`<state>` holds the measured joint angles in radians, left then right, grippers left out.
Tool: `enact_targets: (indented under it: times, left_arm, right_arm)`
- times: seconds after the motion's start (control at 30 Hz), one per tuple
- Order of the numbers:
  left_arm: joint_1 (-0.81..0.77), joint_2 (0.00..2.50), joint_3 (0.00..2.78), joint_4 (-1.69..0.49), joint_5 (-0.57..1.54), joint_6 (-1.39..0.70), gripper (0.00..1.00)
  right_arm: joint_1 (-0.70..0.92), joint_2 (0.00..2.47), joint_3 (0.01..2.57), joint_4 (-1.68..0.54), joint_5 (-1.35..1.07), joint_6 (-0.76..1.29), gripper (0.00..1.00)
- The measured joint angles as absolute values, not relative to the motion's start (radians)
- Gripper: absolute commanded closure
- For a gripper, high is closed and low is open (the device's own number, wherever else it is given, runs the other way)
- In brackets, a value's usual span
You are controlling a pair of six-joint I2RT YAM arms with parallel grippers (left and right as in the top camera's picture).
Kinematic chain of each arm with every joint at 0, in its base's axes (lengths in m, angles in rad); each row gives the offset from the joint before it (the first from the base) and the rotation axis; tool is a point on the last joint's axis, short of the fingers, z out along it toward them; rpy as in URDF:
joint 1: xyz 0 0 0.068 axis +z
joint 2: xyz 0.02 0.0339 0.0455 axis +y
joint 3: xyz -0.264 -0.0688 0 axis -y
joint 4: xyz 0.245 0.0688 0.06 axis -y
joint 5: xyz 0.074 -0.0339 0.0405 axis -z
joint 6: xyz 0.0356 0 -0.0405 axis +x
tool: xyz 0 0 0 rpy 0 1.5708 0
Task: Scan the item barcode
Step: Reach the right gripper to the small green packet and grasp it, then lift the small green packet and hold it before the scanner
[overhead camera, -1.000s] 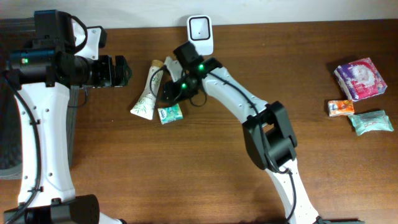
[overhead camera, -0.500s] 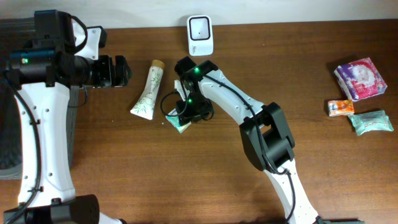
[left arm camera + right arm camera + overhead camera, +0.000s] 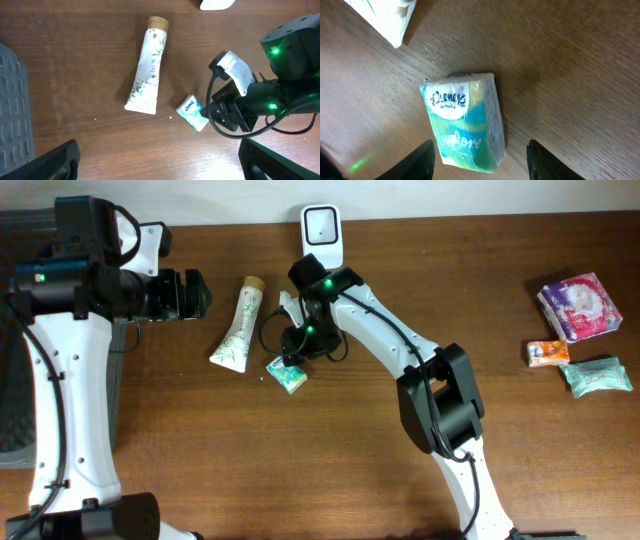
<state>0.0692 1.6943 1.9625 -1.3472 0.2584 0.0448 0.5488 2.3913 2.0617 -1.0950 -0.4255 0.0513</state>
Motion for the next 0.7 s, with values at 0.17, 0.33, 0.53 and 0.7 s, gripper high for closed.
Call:
enact_targets:
  times: [0.17, 0.33, 0.53, 0.7]
  left_arm:
    - [0.069, 1.694, 1.963, -1.347, 0.258, 0.045, 0.01]
    - [0.069, 1.694, 1.963, -1.348, 0.258, 0.045, 0.01]
    - [0.069, 1.694, 1.963, -1.347, 0.259, 0.045, 0.01]
    - [0.069, 1.694, 1.963, -1.347, 0.258, 0.045, 0.01]
  right_arm:
    - [0.55, 2.435, 2.049, -1.077, -0.463, 0.046, 0.53]
    - [0.574, 2.437, 2.014, -1.036, -0.485, 0.044, 0.81]
    - [0.57, 2.438, 2.01, -1.052, -0.518, 0.044, 0.96]
    - [0.464, 2.44, 2.047, -1.182, -0.635, 0.012, 0.96]
